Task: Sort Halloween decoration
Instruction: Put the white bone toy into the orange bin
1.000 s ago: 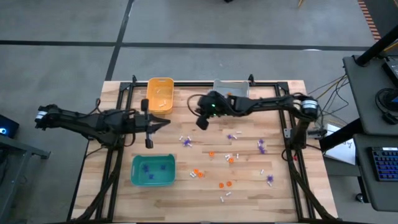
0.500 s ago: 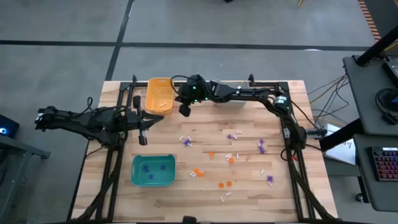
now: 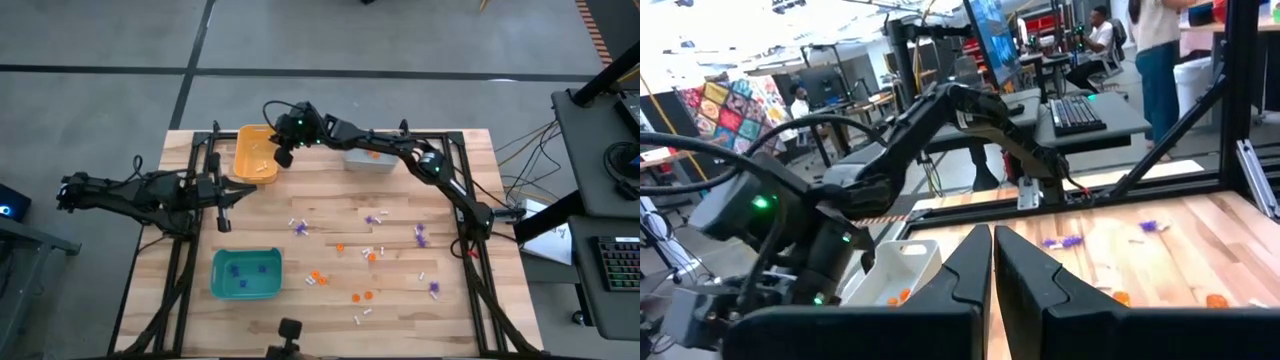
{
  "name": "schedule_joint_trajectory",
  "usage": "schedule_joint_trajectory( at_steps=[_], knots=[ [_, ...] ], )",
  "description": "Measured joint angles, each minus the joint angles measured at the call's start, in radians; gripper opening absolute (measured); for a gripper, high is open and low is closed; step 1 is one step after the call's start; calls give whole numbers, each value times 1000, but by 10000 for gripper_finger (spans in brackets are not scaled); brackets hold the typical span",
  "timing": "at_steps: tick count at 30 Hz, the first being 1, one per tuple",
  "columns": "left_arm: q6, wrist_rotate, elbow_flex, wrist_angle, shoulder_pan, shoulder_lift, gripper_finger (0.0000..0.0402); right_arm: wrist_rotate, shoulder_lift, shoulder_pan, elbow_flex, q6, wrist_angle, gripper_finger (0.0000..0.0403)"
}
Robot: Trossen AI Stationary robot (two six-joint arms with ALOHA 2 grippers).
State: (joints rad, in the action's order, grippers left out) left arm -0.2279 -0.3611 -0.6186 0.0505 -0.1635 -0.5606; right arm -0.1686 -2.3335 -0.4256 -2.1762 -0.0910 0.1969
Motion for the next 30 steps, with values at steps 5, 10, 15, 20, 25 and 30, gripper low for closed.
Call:
schedule_joint_trajectory(
  at_steps=[5,10,15,20,25,30],
  knots=[
    [0,-21,0,-1,0,2,0,0,-8,-5,-12,-15,-1,9],
    [-8,-25,0,-1,0,2,0,-51,-31,-4,-12,-14,-30,9],
    [-22,-26,0,-4,0,2,0,-76,-61,14,-12,-10,-45,9],
    [-22,-26,0,-5,0,1,0,-100,-74,31,-12,-9,-12,9],
    [-22,-26,0,-4,0,-1,0,-101,-76,44,-12,-12,77,9],
    [-22,-26,0,-4,0,-3,0,-101,-77,51,-12,-14,161,9]
  ],
)
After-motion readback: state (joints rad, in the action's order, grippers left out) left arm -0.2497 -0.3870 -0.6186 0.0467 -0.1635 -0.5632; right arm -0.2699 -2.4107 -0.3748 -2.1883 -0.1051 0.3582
